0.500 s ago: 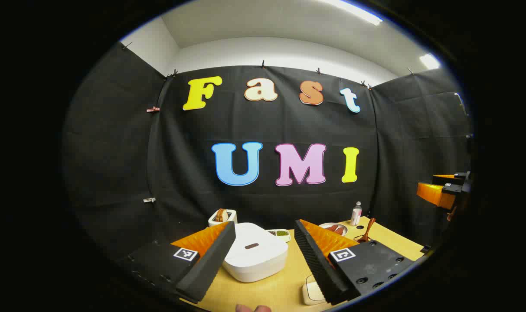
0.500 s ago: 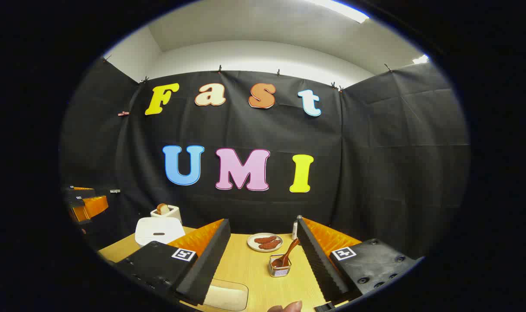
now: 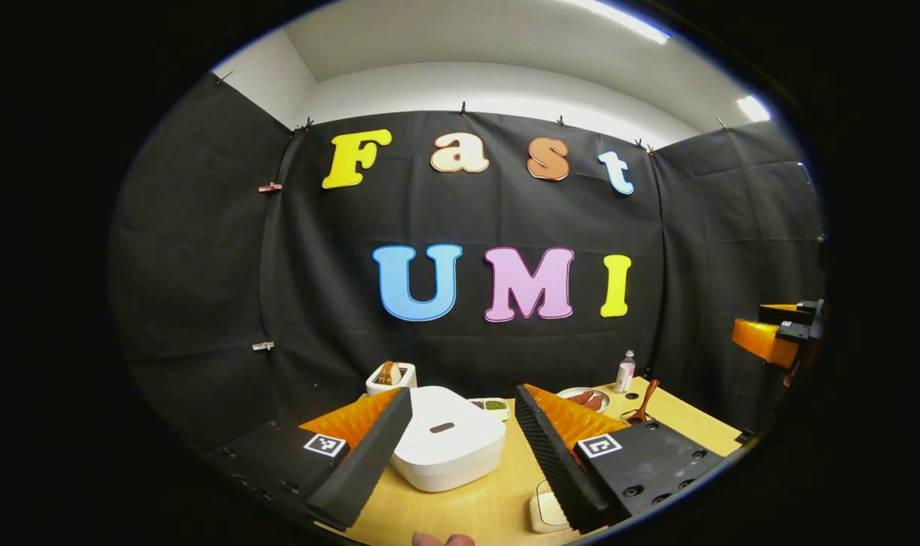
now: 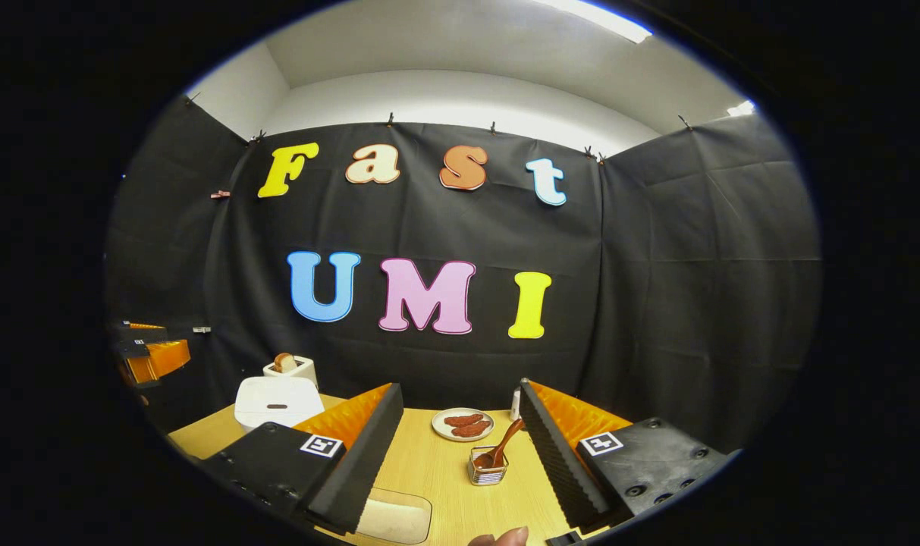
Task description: Close the left gripper, press the button to open the rice cooker; take a wooden spoon from the chopstick holder with the right hand, scoop a spoonful of rice and pour it into the rice cooker, then put the wooden spoon back into the chopstick holder.
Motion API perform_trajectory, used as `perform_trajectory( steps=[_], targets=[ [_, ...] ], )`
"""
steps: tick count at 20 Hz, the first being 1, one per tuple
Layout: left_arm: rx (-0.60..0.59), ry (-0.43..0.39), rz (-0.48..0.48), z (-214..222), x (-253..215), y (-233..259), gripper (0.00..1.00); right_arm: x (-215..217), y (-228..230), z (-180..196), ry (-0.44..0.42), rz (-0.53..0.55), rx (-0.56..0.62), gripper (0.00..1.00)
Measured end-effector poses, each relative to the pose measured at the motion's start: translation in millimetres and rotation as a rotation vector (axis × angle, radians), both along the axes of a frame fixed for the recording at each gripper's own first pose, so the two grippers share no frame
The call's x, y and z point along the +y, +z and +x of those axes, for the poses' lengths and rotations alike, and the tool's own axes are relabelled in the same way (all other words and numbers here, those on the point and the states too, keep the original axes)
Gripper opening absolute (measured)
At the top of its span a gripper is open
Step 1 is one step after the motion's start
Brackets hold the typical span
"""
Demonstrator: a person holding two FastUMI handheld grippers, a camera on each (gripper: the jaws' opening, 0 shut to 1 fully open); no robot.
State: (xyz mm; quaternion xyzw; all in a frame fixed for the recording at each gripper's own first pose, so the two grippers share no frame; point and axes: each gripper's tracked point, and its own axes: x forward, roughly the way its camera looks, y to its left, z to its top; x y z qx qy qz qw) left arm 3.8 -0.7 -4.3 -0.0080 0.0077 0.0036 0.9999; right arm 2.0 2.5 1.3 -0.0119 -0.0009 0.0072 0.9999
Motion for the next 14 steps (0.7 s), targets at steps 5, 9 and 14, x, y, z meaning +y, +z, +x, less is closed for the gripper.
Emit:
perform_trajectory(
  steps=[5, 9, 14],
  targets=[
    [-0.002, -0.002, 0.002, 1.6, -1.4, 1.1, 0.95, 0.6, -2.3, 1.0, 0.001, 0.003, 0.005, 0.97],
    [-0.002, -0.005, -0.005, 3.1, -2.9, 0.2, 0.95, -0.5, -2.9, 0.8, -0.002, -0.004, 0.003, 0.97],
    [0.000, -0.006, -0.007, 9.4, -0.9, -1.2, 0.95, 1.2, -2.8, 2.5, 0.000, -0.003, 0.000, 0.97]
  ],
)
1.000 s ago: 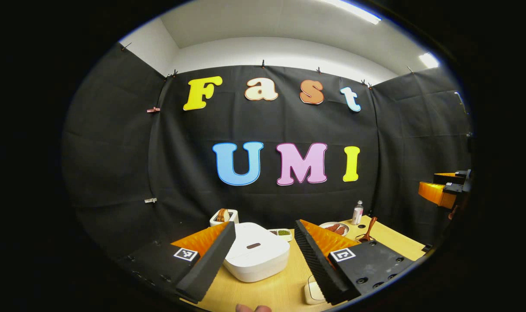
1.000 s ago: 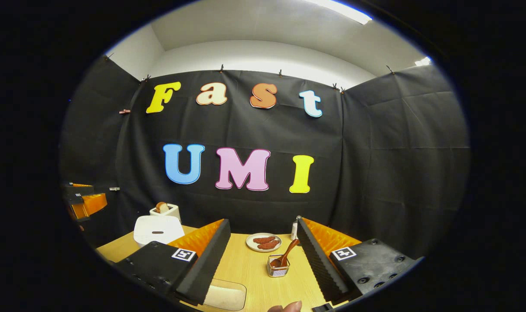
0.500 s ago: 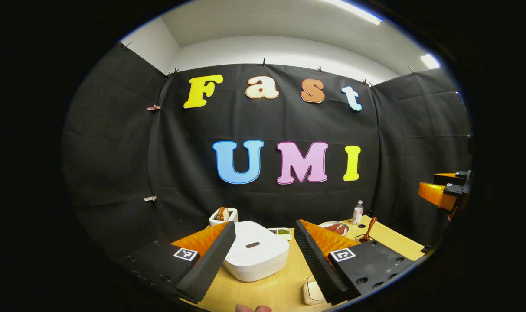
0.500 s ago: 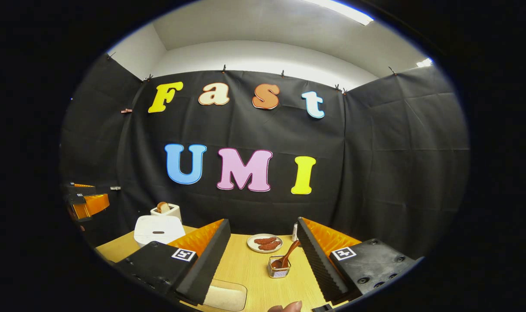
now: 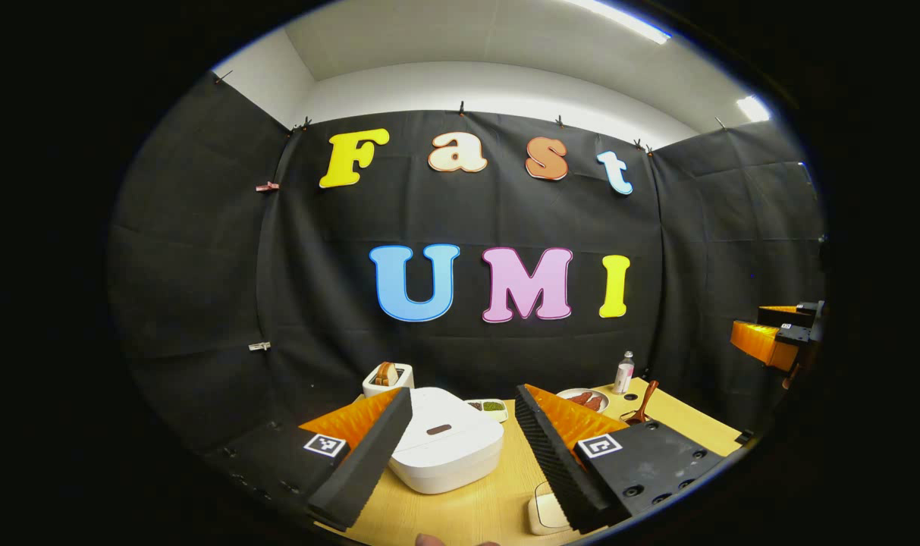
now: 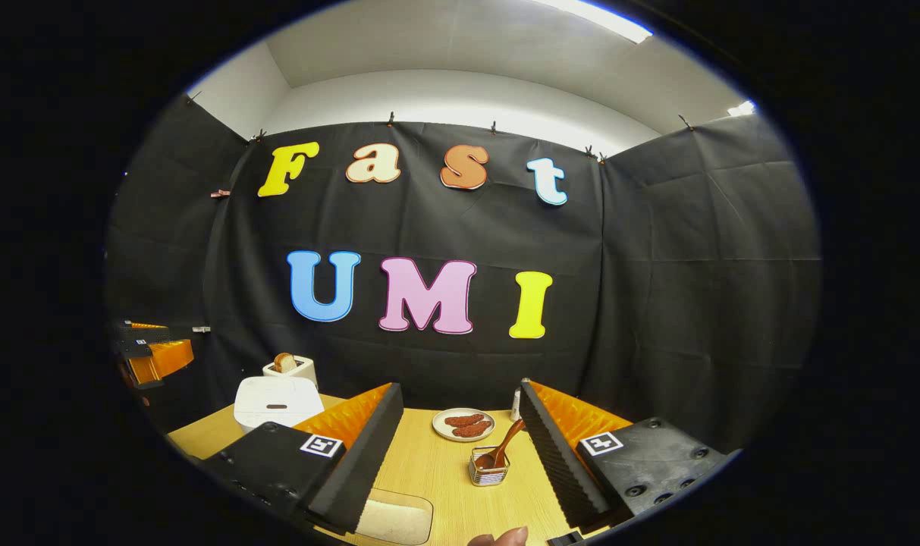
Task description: Close the left gripper, press the button to open the rice cooker; take a wooden spoon from the chopstick holder with the right hand, scoop a spoonful of rice and pour it into the rice cooker, then put the wooden spoon back into the chopstick holder.
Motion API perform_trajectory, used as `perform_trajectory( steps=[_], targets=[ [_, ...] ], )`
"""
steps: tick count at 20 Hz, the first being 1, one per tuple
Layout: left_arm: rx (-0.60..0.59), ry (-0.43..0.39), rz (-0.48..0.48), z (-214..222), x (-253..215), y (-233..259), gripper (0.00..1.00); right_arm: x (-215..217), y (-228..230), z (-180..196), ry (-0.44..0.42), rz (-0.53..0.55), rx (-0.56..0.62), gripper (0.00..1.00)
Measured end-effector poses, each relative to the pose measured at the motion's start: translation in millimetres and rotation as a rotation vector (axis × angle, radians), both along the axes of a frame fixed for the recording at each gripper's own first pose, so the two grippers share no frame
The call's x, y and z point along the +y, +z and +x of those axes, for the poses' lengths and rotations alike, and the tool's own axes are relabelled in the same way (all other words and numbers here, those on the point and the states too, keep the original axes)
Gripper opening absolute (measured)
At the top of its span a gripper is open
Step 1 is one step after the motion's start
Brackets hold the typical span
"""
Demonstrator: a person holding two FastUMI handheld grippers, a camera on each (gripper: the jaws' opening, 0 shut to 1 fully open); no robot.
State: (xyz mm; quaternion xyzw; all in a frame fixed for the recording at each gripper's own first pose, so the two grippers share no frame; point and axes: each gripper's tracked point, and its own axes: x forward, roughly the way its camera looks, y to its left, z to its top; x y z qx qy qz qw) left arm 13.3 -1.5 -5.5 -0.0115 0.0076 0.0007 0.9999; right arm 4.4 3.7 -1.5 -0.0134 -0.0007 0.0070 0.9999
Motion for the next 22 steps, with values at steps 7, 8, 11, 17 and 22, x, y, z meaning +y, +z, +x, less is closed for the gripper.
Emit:
perform_trajectory(
  steps=[7, 8, 11, 17, 22],
  targets=[
    [0.014, -0.056, -0.059, 31.2, -0.1, -12.2, 0.19, -2.9, -2.0, 2.9, -0.012, -0.017, 0.001, 0.97],
    [0.018, -0.084, -0.080, 36.2, 0.3, -17.0, 0.08, -3.6, -1.3, 3.0, -0.011, -0.019, -0.002, 0.97],
    [0.041, -0.104, -0.081, 61.7, 11.9, -29.3, 0.07, -7.3, -3.5, 4.4, -0.013, -0.013, -0.001, 0.97],
    [0.171, -0.167, -0.129, 132.9, 25.5, -81.1, 0.10, -22.1, -10.1, 8.6, -0.037, -0.020, 0.011, 0.98],
    [0.297, -0.187, -0.190, 186.9, 41.3, -131.7, 0.06, -30.0, -13.8, 10.5, -0.052, -0.020, 0.021, 0.97]
  ],
)
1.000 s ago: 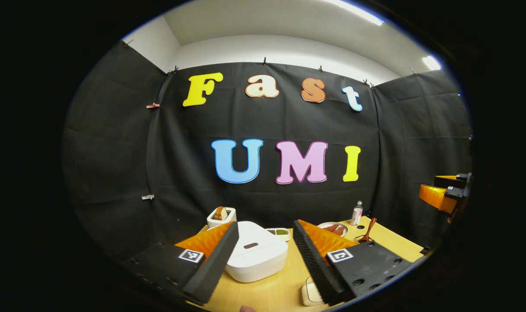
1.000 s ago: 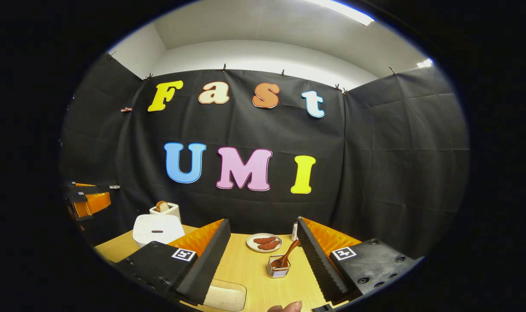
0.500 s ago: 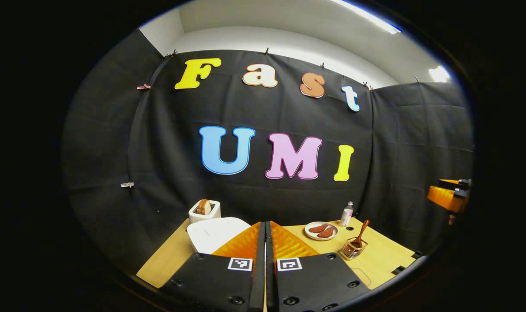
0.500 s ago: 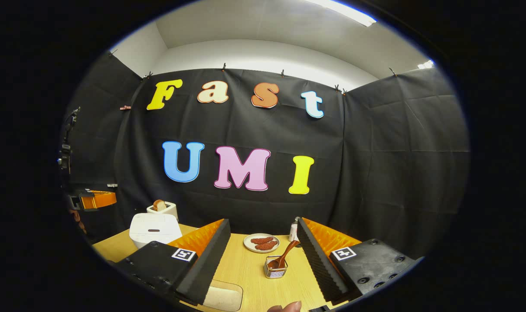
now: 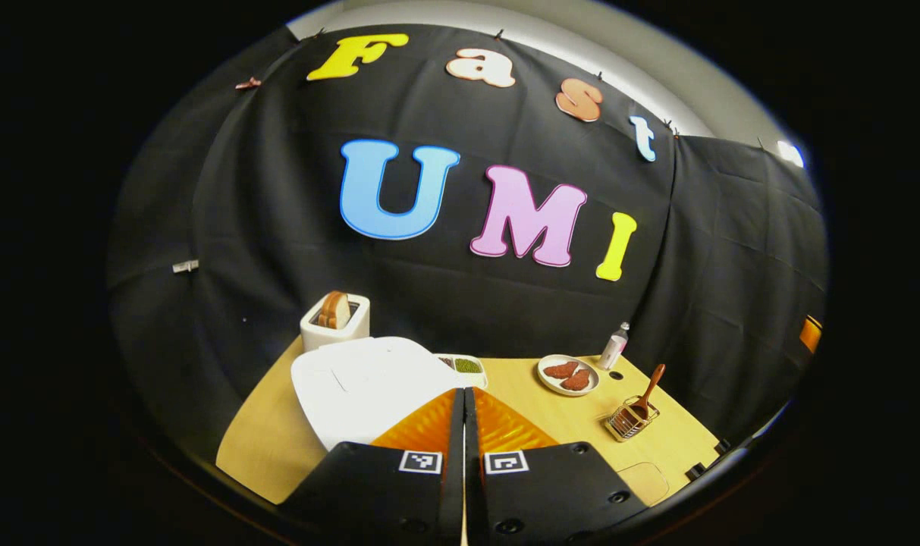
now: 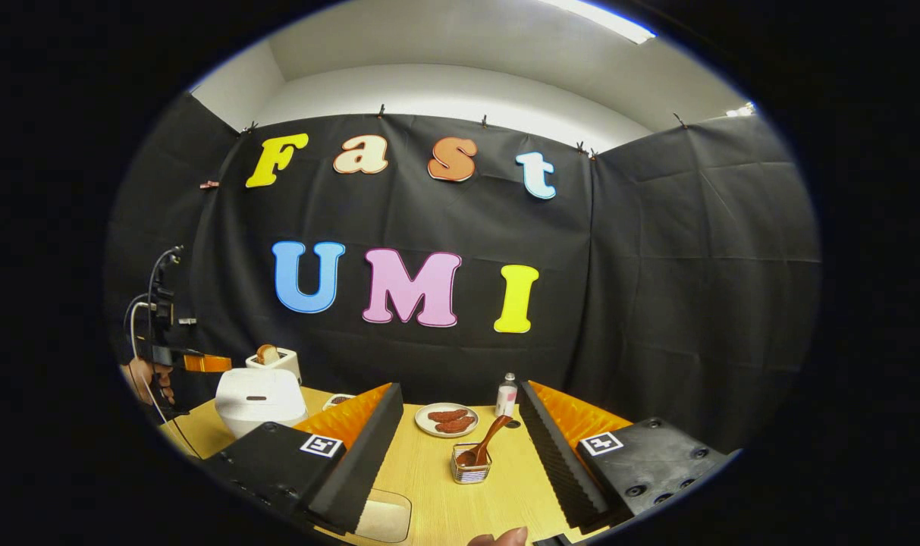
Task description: Close the left gripper, press the button to open the rice cooker; take a wooden spoon from the chopstick holder with the right hand, scoop a spoonful of rice and pour it into the rice cooker, then put the wooden spoon back into the chopstick holder.
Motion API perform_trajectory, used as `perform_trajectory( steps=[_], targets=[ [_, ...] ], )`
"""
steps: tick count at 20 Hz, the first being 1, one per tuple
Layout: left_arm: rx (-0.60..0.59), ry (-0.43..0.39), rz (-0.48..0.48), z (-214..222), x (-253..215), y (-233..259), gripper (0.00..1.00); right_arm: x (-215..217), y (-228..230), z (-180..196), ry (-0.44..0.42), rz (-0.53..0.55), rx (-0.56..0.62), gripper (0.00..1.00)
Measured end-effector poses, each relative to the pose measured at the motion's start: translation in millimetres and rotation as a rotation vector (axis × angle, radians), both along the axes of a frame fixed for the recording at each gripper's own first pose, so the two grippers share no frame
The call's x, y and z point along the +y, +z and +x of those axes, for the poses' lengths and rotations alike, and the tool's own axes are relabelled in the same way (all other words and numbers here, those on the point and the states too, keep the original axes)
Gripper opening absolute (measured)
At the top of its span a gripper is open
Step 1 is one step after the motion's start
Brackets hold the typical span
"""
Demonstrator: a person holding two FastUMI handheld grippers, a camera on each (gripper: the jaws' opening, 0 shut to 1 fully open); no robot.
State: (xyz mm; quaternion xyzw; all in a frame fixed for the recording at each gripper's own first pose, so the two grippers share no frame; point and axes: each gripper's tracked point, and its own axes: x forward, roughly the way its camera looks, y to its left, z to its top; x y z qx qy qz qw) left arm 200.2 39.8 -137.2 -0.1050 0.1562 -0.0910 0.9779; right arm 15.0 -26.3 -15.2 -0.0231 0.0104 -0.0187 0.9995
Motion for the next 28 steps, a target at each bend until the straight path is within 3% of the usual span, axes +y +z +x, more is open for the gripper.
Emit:
perform_trajectory(
  steps=[7, 15, 20, 24, 28],
  targets=[
    [0.189, -0.033, 0.029, 42.3, 6.9, -72.7, 0.06, -12.4, -8.4, 0.1, -0.033, 0.001, 0.018, 0.98],
    [0.257, -0.056, 0.094, 63.0, 3.0, -97.2, 0.06, -25.0, -15.7, -6.9, -0.071, -0.013, 0.038, 0.98],
    [0.340, -0.043, 0.043, 55.4, 4.1, -111.0, 0.10, -28.3, -19.0, -9.0, -0.084, -0.014, 0.048, 0.98],
    [0.309, -0.025, 0.038, 59.2, 2.7, -105.6, 0.07, -27.1, -19.6, -11.3, -0.084, -0.012, 0.047, 0.98],
    [0.138, 0.027, 0.060, 65.4, 12.5, -60.7, 0.07, -30.3, -20.9, -13.5, -0.088, -0.013, 0.048, 0.98]
  ],
)
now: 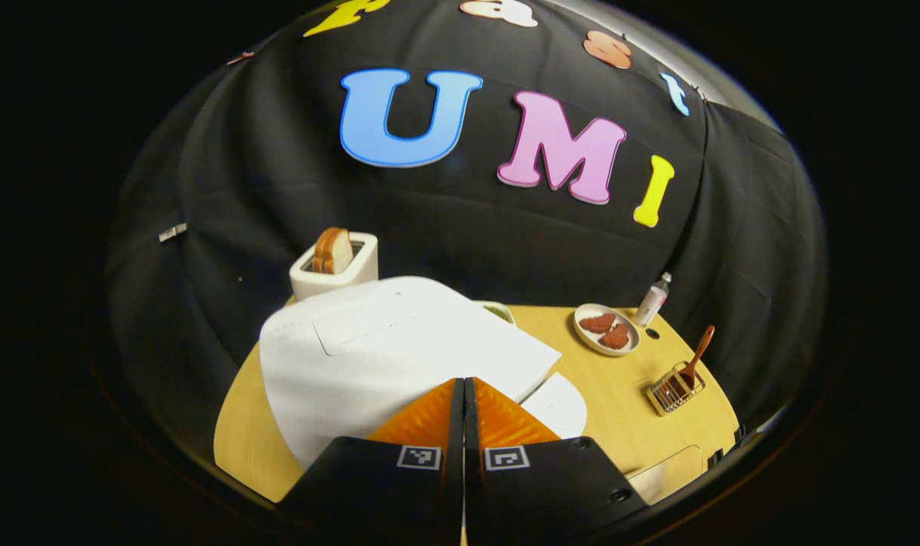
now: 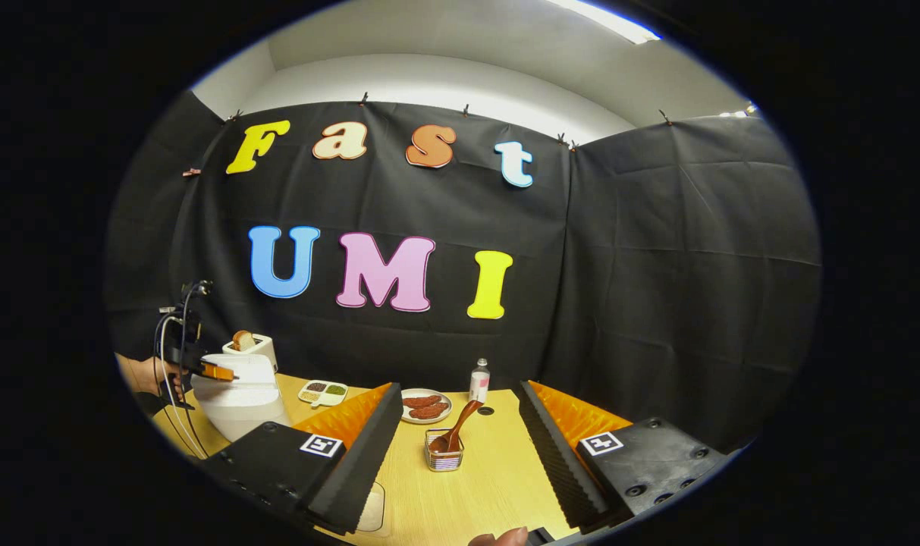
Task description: Close the left gripper, press the button to open the rice cooker; take a wooden spoon from the chopstick holder with the right hand, scoop a spoonful of rice and pour it into the rice cooker, then put the wooden spoon back into the chopstick holder.
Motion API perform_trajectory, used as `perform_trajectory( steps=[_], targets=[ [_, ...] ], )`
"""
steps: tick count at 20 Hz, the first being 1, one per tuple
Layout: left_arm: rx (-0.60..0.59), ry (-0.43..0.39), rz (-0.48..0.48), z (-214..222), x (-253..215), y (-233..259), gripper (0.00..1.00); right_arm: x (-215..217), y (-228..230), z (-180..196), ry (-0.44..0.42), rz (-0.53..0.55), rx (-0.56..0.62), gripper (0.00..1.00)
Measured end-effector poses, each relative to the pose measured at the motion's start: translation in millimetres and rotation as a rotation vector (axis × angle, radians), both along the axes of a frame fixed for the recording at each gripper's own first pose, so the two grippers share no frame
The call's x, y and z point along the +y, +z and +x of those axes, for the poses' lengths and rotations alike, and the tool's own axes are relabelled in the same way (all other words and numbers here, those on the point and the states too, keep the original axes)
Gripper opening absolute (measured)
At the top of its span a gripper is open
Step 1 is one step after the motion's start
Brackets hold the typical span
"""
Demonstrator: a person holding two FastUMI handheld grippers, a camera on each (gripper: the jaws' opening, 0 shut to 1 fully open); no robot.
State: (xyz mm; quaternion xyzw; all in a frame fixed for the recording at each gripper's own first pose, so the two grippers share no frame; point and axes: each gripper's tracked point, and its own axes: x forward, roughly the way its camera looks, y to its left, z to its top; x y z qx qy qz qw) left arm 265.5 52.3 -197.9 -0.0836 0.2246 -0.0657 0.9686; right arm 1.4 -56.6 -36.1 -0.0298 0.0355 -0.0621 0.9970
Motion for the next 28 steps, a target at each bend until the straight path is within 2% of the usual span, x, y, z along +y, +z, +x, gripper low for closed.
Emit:
perform_trajectory(
  steps=[6, 12, 13, 16, 18, 24, 28],
  targets=[
    [-0.201, 0.093, 0.077, 10.3, 27.6, 65.5, 0.08, 3.0, 1.9, 1.3, 0.008, 0.017, -0.006, 0.98],
    [-0.326, 0.140, 0.088, 1.9, 38.7, 111.0, 0.13, 9.6, -4.2, 3.1, 0.044, 0.031, 0.011, 0.98],
    [-0.333, 0.132, 0.086, -0.9, 35.2, 114.0, 0.17, 10.1, -4.8, 3.4, 0.051, 0.038, 0.014, 0.98],
    [-0.363, 0.137, 0.105, -19.5, 28.6, 126.2, 0.75, 7.3, -4.7, 7.0, 0.059, 0.052, 0.009, 0.98],
    [-0.440, 0.152, 0.133, -42.3, 20.3, 148.0, 0.94, 7.7, -4.5, 9.8, 0.071, 0.042, -0.004, 0.98],
    [-0.565, 0.173, 0.206, -114.6, -20.7, 186.6, 0.96, -2.0, -16.9, 28.1, 0.070, 0.086, -0.010, 0.98],
    [-0.590, 0.178, 0.238, -153.3, -51.6, 197.9, 0.95, 3.1, -39.8, 56.8, 0.151, 0.104, 0.039, 0.98]
  ],
)
